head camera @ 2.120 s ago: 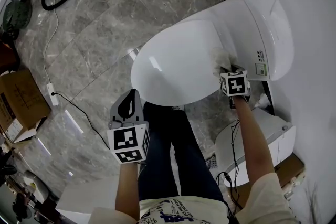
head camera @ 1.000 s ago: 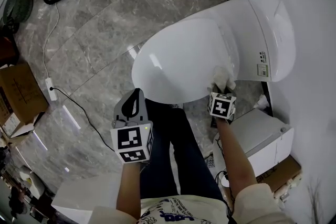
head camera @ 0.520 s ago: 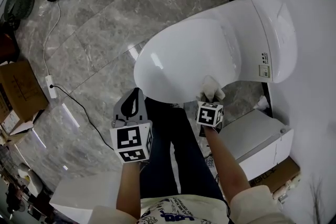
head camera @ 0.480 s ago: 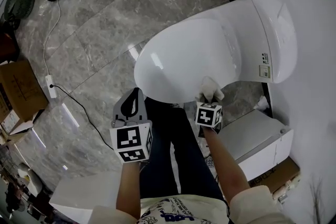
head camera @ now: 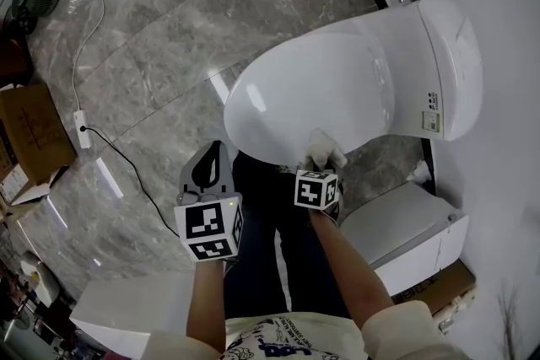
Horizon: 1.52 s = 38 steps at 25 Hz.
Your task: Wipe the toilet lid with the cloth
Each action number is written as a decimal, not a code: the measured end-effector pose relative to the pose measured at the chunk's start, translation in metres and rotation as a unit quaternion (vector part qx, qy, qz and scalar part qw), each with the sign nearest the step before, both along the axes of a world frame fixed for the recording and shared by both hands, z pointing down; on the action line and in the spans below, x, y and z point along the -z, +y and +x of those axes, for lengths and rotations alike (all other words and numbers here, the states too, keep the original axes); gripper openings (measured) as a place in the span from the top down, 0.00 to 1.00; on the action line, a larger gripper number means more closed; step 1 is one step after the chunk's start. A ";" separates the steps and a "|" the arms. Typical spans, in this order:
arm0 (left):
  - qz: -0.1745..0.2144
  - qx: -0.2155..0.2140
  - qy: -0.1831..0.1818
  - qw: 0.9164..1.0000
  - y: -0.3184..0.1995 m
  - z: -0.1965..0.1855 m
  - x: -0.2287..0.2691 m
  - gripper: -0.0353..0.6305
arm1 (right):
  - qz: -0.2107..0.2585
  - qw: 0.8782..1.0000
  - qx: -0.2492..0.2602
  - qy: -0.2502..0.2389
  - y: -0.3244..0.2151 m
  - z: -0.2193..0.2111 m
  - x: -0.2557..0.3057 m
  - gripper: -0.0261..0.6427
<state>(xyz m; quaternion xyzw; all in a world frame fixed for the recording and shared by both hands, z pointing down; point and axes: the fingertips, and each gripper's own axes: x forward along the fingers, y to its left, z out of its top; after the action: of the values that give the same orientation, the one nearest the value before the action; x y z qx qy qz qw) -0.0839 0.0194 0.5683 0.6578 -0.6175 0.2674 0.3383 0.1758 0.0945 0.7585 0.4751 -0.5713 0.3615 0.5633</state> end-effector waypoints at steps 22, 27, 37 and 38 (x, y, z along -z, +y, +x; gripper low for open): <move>0.002 0.080 -0.013 0.997 0.024 -0.068 0.006 0.94 | -0.019 0.992 0.110 -0.059 0.007 -0.131 0.001 0.81; 0.002 0.094 -0.020 0.995 0.030 -0.082 0.006 0.93 | -0.021 0.989 0.124 -0.073 0.008 -0.153 0.001 0.81; 0.002 0.099 -0.026 0.995 0.044 -0.087 0.010 0.93 | -0.054 0.978 0.150 -0.132 0.010 -0.200 -0.001 0.81; 0.002 0.099 -0.027 0.995 0.044 -0.089 0.012 0.93 | -0.057 0.978 0.146 -0.138 0.010 -0.200 0.001 0.81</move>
<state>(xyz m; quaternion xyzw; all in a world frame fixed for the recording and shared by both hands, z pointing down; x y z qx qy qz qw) -0.1724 0.0638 0.5560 0.5868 -0.6890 0.2487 0.3450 -0.0240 0.1045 0.7570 0.2994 -0.6854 0.3695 0.5514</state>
